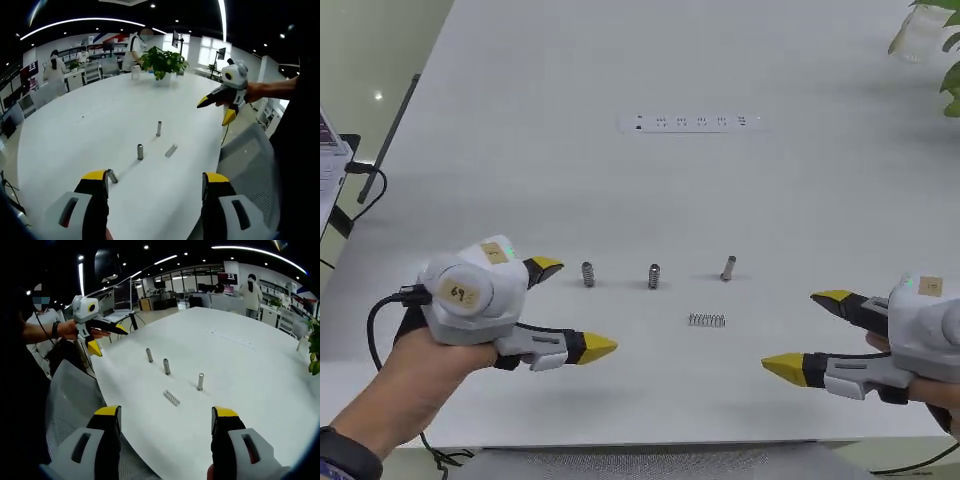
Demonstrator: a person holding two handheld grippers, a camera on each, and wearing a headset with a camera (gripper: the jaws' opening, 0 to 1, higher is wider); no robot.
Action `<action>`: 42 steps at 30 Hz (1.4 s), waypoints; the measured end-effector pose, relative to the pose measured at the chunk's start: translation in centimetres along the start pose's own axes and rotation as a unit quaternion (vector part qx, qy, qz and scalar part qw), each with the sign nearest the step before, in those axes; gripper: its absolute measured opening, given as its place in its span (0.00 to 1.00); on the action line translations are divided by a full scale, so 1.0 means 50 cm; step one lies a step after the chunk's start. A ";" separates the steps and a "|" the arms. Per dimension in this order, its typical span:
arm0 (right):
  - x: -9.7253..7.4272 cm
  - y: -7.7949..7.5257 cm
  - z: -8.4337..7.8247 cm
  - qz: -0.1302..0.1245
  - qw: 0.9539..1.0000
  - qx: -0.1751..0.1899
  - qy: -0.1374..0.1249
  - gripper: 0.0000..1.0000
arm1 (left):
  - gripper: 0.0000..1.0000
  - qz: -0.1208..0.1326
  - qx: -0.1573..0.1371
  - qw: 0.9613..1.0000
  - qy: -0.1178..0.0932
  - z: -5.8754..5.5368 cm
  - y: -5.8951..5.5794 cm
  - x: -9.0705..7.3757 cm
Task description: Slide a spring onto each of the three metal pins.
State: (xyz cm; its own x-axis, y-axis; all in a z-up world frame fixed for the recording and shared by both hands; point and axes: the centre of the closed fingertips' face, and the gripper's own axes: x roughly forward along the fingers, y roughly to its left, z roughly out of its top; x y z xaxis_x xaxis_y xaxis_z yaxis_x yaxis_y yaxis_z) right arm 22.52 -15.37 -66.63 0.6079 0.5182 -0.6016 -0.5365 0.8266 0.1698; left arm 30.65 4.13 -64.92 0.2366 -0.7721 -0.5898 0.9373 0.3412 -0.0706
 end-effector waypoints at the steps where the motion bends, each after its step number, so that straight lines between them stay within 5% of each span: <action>1: -0.001 -0.001 0.000 0.000 1.000 0.000 0.000 0.72 | 0.73 -0.003 0.003 1.000 0.002 0.003 -0.003 0.006; 18: -0.012 -0.004 -0.009 -0.007 1.000 0.005 0.000 0.71 | 0.71 -0.063 0.051 0.996 0.020 0.028 -0.053 0.106; 42: -0.017 -0.005 -0.011 -0.005 1.000 0.006 0.004 0.70 | 0.62 -0.119 0.087 0.988 0.049 0.024 -0.112 0.236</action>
State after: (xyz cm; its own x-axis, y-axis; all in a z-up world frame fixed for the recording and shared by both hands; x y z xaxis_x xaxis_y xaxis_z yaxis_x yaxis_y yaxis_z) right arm 21.83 -16.15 -66.60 0.6093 0.5079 -0.6089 -0.5233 0.8345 0.1724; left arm 28.52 -7.53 -70.50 -0.0142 -0.7605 -0.6492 0.9952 0.0520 -0.0827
